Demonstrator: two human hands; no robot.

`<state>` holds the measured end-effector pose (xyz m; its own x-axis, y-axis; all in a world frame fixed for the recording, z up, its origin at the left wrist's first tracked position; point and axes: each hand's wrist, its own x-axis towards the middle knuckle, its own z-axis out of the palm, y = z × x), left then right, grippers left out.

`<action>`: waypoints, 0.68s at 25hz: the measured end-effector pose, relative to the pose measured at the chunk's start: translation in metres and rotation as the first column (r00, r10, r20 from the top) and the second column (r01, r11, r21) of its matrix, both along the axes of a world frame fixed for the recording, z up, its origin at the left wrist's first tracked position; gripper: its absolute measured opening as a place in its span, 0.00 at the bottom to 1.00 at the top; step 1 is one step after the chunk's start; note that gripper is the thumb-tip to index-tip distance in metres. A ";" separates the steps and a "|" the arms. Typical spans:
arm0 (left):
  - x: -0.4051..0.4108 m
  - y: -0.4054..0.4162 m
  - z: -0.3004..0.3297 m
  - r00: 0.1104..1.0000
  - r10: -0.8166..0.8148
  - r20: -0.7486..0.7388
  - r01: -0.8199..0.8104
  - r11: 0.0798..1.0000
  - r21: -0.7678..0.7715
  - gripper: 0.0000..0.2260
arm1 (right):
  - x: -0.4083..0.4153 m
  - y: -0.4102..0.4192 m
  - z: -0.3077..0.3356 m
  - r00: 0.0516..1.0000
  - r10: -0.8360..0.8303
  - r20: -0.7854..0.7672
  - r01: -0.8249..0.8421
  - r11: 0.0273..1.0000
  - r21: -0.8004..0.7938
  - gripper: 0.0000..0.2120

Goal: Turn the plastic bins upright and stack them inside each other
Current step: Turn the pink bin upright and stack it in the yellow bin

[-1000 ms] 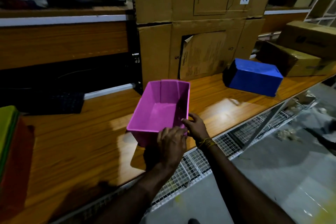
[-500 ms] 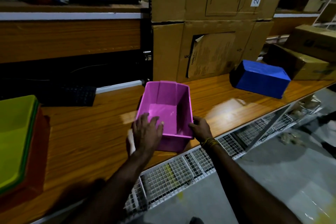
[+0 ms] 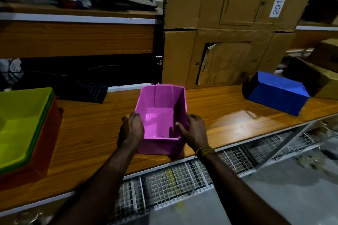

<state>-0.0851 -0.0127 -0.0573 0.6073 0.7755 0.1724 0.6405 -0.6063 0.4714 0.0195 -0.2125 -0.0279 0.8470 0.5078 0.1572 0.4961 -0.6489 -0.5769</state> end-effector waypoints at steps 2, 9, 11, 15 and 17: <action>0.006 -0.002 0.004 0.994 0.098 -0.043 -0.100 0.993 -0.061 0.15 | -0.012 0.003 0.006 0.982 0.165 0.094 -0.162 0.986 -0.038 0.33; 0.000 -0.042 0.026 0.994 0.105 -0.005 -0.106 0.993 -0.046 0.09 | -0.015 -0.004 -0.004 0.804 0.528 0.273 -0.472 0.847 -0.245 0.13; -0.006 -0.047 0.023 0.994 0.092 0.063 -0.088 0.994 -0.062 0.10 | -0.013 -0.010 -0.009 0.798 0.524 0.298 -0.460 0.849 -0.261 0.13; -0.025 -0.048 0.019 0.992 -0.082 0.099 0.082 0.997 0.005 0.13 | -0.005 -0.029 -0.016 0.839 0.427 0.338 -0.377 0.903 -0.205 0.10; -0.035 -0.048 0.012 0.969 -0.239 0.053 0.234 0.968 0.088 0.13 | -0.001 -0.039 -0.021 0.863 0.348 0.366 -0.311 0.937 -0.159 0.09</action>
